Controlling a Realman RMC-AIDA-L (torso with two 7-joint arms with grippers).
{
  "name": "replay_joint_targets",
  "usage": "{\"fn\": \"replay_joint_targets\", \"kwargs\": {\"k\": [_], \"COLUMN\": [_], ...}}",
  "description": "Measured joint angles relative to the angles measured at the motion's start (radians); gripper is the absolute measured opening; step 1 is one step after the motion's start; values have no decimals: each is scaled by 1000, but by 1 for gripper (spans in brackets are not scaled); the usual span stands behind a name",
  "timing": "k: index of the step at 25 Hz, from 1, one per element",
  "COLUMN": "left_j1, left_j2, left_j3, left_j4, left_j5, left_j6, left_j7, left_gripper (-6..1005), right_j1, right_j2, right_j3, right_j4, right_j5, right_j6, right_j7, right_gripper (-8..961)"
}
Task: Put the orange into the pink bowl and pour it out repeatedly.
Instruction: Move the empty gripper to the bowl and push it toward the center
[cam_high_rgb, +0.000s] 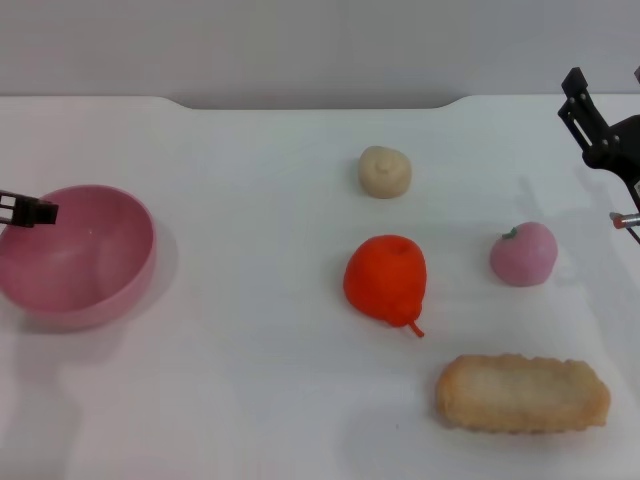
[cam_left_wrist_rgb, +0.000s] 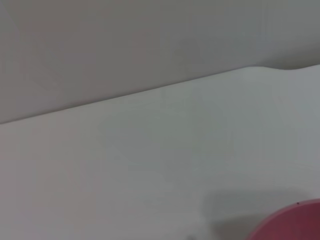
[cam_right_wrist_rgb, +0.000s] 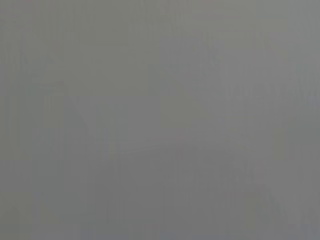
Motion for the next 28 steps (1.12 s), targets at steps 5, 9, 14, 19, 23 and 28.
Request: {"fn": "replay_joint_targets", "kwargs": {"k": [5, 9, 14, 19, 23, 28], "left_j1": [0, 0, -5, -12, -20, -32], "left_j2": [1, 1, 2, 2, 2, 2], "left_j3": [-15, -18, -16, -13, -11, -10], "left_j4": [-20, -29, -53, -71, -91, -125], "left_j5": [-3, -6, -10, -32, -48, -47], "left_j6": [3, 1, -3, -14, -9, -8], "left_j7": [0, -1, 2, 6, 9, 11], "left_gripper": [721, 718, 713, 708, 704, 700], "right_j1": [-2, -2, 1, 0, -2, -5], "right_j2": [0, 0, 0, 0, 1, 2], "right_j3": [0, 0, 0, 0, 0, 0], "right_j4": [-1, -1, -2, -3, -1, -1], "right_j5": [0, 0, 0, 0, 0, -1], "right_j6": [0, 0, 0, 0, 0, 0], "right_j7": [0, 0, 0, 0, 0, 0], "right_gripper": [760, 757, 754, 751, 749, 746]}}
